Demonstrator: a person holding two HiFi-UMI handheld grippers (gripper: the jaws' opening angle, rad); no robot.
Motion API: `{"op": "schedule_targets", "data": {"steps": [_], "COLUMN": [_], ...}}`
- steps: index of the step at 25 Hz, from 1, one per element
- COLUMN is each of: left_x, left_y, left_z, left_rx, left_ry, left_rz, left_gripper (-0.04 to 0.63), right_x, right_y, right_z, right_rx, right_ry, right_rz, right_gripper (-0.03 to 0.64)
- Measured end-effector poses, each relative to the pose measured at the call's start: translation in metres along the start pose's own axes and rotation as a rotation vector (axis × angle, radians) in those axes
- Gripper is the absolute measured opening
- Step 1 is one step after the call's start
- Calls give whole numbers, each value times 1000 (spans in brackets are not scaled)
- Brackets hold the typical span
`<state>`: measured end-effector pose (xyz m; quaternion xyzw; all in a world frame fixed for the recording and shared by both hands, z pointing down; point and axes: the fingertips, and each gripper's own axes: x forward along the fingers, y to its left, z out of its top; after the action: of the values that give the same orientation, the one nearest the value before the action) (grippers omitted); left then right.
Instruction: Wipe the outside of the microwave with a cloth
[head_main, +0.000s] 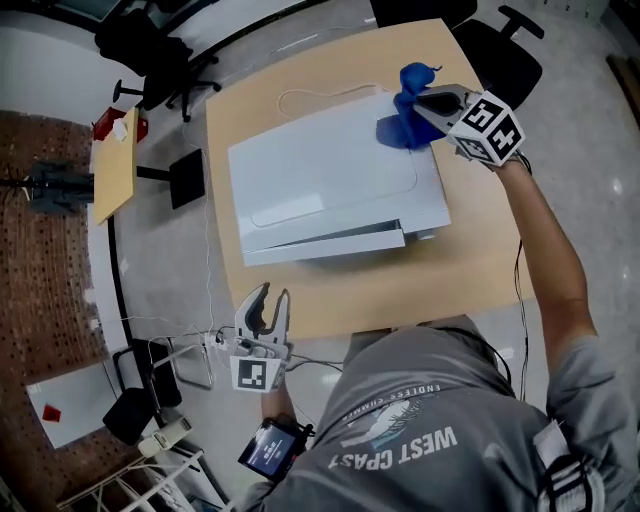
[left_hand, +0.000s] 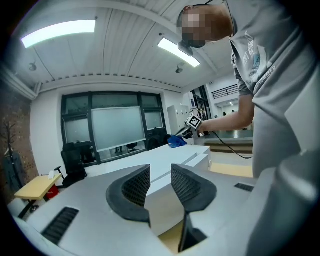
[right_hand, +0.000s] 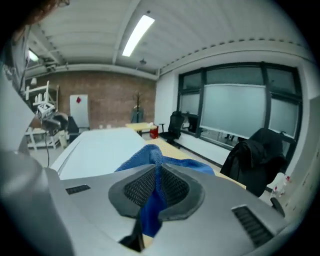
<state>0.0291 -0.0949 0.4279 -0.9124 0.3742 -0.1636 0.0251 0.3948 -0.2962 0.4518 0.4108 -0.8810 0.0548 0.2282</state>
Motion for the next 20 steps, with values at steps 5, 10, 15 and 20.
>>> {"op": "schedule_targets", "data": {"steps": [5, 10, 15, 20], "left_x": [-28, -68, -100, -119], "left_y": [27, 74, 122, 155], "left_z": [-26, -58, -77, -90], "left_rx": [-39, -100, -118, -133], "left_ry": [-31, -52, -70, -73], "left_rz": [0, 28, 38, 56], "left_gripper": [144, 144, 144, 144], "right_x": [62, 157, 277, 334], "right_y": [66, 197, 354, 404], "right_z": [-3, 57, 134, 153], "right_rx": [-181, -297, -476, -542], "right_ry": [217, 259, 247, 277], "right_rz": [42, 244, 401, 418], "right_gripper": [38, 38, 38, 38]}}
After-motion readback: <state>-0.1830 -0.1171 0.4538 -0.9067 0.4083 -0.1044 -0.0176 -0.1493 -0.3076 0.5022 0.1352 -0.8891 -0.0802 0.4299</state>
